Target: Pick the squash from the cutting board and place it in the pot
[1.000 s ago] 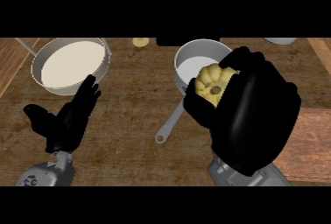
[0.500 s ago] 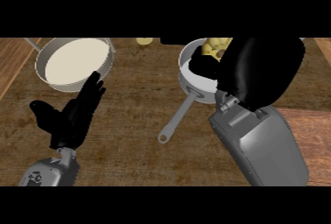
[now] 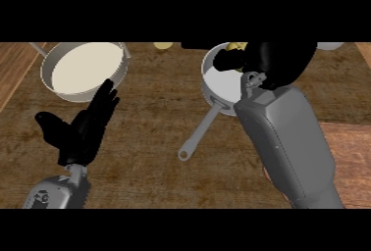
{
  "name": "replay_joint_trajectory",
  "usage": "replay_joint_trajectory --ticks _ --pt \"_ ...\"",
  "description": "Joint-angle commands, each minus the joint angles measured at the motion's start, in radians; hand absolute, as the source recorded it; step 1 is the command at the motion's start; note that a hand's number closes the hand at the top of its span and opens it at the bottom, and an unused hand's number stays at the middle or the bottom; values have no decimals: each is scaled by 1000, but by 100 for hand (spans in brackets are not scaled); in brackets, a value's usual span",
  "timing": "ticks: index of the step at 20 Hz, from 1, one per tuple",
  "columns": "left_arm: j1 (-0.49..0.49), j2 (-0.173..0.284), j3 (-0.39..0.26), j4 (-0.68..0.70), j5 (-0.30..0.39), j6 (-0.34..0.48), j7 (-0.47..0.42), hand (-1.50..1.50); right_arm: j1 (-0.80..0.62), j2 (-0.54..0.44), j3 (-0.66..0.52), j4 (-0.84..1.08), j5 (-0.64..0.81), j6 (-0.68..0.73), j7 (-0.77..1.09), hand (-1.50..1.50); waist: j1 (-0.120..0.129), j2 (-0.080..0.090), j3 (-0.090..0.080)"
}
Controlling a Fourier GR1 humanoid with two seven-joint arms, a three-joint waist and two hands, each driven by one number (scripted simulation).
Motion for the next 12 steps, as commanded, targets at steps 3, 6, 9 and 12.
replay_joint_trajectory --ticks 3,6,9,12 --pt "4 4 0 11 -3 -11 -7 0 22 10 -84 48 -137 -188 245 -150 0 0 1" --pt "-10 -15 -9 11 -16 9 -5 0 44 10 -77 46 -174 -325 212 -150 0 -1 2" --pt "11 -15 -1 32 -5 -10 -43 0 72 10 -89 39 -142 -468 126 -150 -5 3 1" --pt "9 3 13 38 -6 -17 -40 0 30 10 -91 -17 -15 -546 114 -150 -13 -2 0"
